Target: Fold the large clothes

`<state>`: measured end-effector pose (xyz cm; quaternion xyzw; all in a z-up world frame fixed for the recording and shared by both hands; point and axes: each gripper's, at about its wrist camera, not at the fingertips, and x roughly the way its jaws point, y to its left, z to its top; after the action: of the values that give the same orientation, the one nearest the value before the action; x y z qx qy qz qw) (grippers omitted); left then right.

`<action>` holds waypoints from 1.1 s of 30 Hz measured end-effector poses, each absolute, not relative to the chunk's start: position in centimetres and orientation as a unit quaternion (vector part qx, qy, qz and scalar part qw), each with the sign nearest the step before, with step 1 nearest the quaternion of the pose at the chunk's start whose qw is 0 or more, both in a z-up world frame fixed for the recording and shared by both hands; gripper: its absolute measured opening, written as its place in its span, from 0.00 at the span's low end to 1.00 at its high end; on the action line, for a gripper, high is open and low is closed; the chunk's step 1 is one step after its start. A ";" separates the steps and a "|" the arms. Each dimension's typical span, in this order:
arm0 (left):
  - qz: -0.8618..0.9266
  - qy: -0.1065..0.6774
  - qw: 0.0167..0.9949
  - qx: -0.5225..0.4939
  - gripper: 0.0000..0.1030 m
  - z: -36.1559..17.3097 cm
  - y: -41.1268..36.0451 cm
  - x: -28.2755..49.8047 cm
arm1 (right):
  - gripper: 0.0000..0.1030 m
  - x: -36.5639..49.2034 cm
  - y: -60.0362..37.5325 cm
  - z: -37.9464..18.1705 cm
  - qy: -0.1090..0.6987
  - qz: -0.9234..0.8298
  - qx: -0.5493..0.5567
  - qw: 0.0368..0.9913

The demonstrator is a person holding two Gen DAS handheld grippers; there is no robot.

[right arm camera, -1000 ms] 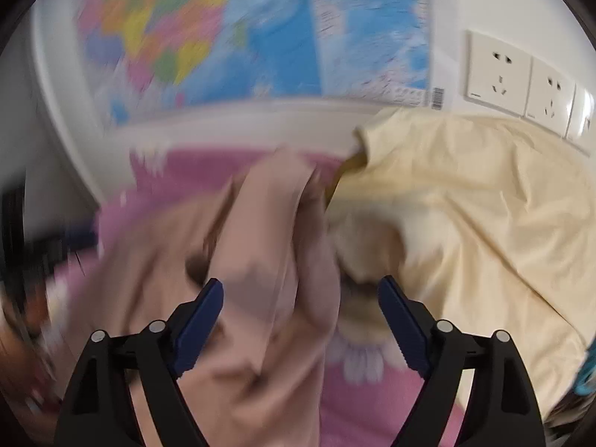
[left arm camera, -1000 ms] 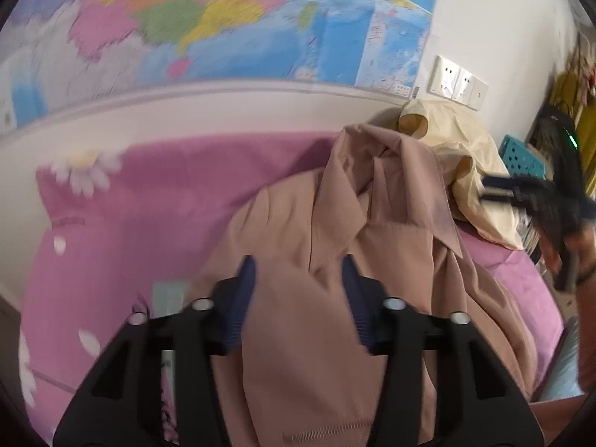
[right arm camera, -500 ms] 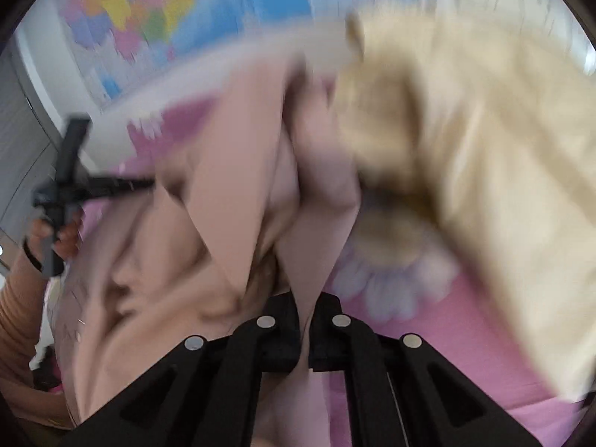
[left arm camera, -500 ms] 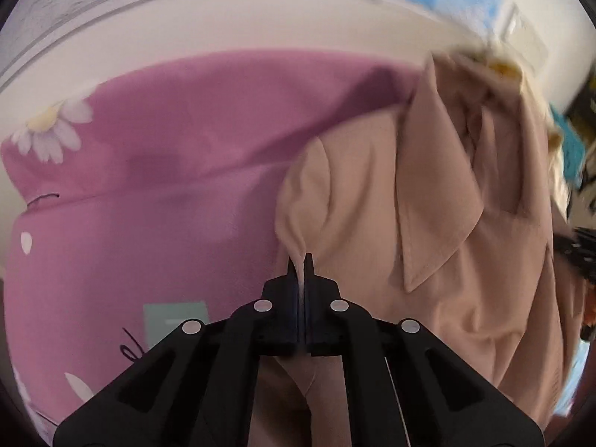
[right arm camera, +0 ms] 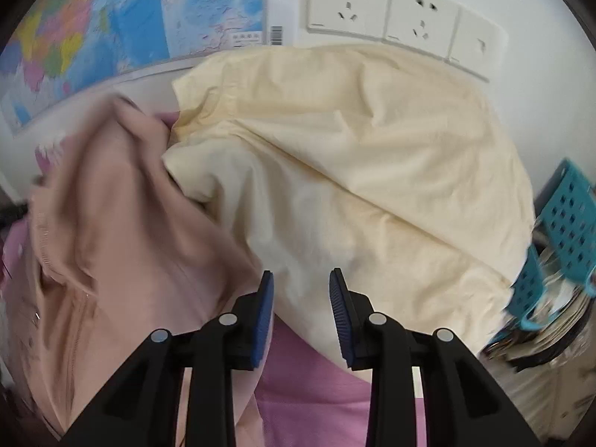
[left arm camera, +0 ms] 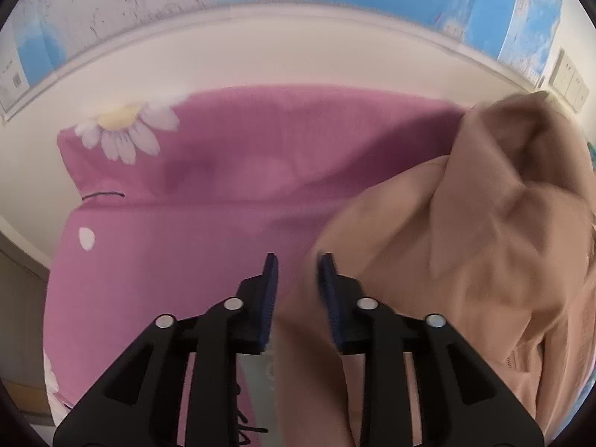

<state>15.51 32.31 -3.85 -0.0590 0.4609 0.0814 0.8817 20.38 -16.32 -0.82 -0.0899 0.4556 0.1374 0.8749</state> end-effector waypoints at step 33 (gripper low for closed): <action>0.003 0.384 0.923 -0.029 0.70 1.1 29.1 18.0 | 0.52 26.0 -8.4 3.3 0.362 0.186 -0.109 0.907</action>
<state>18.01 29.15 1.13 -0.0290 0.3843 0.0032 0.9228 25.97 -8.44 3.28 -0.1086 0.3621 0.1855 0.9070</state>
